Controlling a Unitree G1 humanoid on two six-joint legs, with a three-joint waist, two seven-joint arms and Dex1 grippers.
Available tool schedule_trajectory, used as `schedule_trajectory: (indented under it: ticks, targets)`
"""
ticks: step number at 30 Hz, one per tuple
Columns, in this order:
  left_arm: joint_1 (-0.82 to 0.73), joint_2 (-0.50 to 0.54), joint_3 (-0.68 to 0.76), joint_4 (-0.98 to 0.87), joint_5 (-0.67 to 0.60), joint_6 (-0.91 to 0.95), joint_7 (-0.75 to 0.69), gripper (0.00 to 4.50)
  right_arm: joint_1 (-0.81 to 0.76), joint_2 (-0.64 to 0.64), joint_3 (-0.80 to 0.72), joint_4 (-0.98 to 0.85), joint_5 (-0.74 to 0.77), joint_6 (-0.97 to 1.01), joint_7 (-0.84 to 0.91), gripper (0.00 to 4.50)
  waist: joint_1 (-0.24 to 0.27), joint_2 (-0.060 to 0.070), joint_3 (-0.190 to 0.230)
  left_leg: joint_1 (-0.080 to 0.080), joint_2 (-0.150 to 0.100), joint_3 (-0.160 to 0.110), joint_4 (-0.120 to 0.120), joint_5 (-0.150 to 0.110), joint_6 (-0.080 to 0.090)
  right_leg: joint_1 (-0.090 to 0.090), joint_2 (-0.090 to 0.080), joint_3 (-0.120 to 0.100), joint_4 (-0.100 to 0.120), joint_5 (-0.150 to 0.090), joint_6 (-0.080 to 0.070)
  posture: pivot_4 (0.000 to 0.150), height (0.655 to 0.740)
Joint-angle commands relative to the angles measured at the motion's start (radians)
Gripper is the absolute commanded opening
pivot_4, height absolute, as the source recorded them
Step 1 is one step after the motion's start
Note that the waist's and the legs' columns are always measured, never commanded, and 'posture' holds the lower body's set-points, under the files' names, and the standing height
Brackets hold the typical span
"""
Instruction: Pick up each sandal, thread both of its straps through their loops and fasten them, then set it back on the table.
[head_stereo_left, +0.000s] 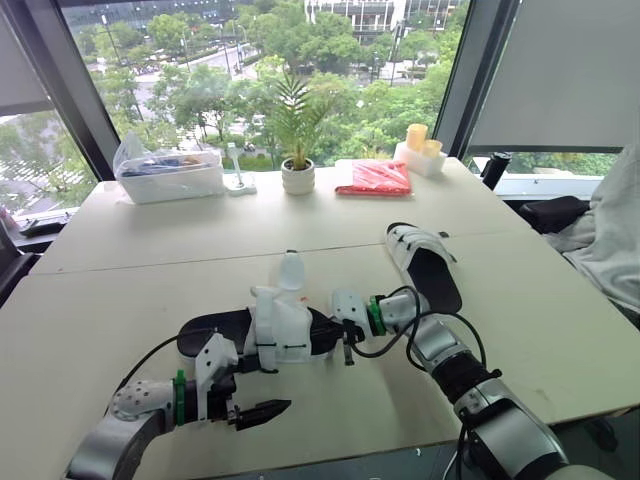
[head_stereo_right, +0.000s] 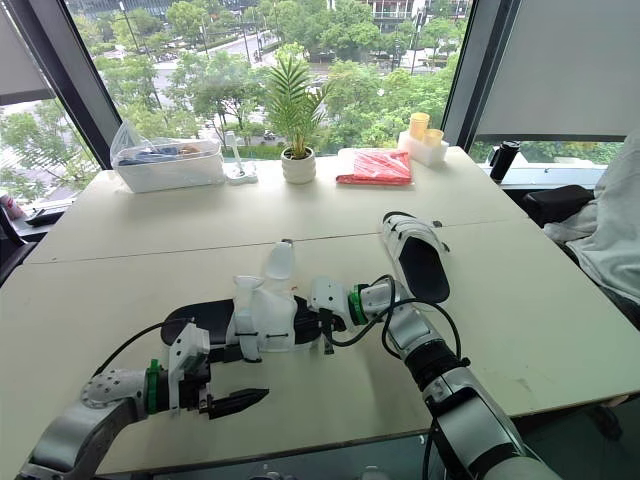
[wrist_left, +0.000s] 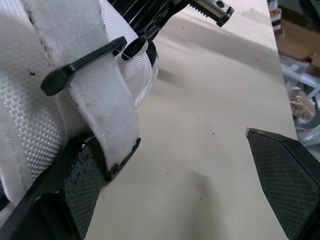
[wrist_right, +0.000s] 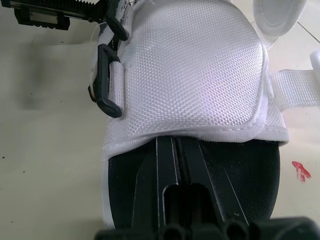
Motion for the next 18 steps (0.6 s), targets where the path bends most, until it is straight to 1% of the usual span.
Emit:
schedule_trajectory:
  ticks: [1,6,7,9,10,15,16,18]
  targets:
    - [-0.032,-0.025,-0.005,0.023,-0.044,0.038,-0.006,4.49,0.004,0.008,0.034,0.033,-0.035,0.009,0.000,0.00,0.000,0.000,0.000,0.000,0.000,0.000,0.000,0.000,0.000,0.000,0.000,0.000,0.000,0.000,0.000,0.150,0.7400]
    - [-0.056,-0.042,0.000,0.052,-0.065,0.079,-0.004,4.49,0.005,0.011,0.034,0.028,-0.034,0.011,0.000,0.00,0.000,0.000,0.000,0.000,0.000,0.000,0.000,0.000,0.000,0.000,0.000,0.000,0.000,0.000,0.000,0.150,0.7400]
    - [-0.058,-0.042,0.003,0.055,-0.072,0.089,-0.003,4.25,0.005,0.011,0.034,0.029,-0.035,0.011,-0.001,0.00,0.000,0.000,0.000,0.001,0.000,0.000,0.000,0.000,0.000,0.001,0.000,0.000,0.000,0.000,0.000,0.150,0.7400]
    - [-0.060,-0.040,0.008,0.058,-0.080,0.100,-0.003,3.58,0.004,0.011,0.033,0.029,-0.035,0.010,-0.002,0.00,-0.001,0.000,0.000,0.001,0.000,0.000,0.000,0.000,0.000,0.001,0.000,0.000,0.000,0.000,0.000,0.150,0.7400]
    - [-0.059,-0.038,0.012,0.059,-0.087,0.110,-0.003,3.16,0.004,0.012,0.033,0.030,-0.035,0.010,-0.002,0.00,-0.002,0.000,0.000,0.001,0.000,0.000,0.000,0.000,0.000,0.001,0.000,0.000,0.000,0.000,0.000,0.150,0.7400]
    - [-0.051,-0.013,0.027,0.042,-0.126,0.174,-0.016,0.45,0.004,0.014,0.033,0.033,-0.035,0.010,-0.002,0.00,-0.003,0.000,0.000,0.001,0.000,0.000,0.000,0.000,0.000,0.001,0.000,0.000,0.000,0.000,0.000,0.150,0.7400]
    - [-0.049,-0.007,0.028,0.037,-0.133,0.186,-0.019,0.06,0.005,0.014,0.033,0.032,-0.035,0.010,-0.002,0.00,-0.003,0.000,0.000,0.001,0.000,0.000,0.000,0.000,0.000,0.001,0.000,0.000,0.000,0.000,0.000,0.150,0.7400]
    - [-0.036,0.021,0.033,0.015,-0.178,0.253,-0.040,0.06,0.003,0.016,0.033,0.034,-0.035,0.011,-0.002,0.00,-0.004,0.000,0.000,0.001,0.000,0.000,0.000,0.000,0.000,0.001,0.000,0.000,0.000,0.000,0.000,0.150,0.7400]
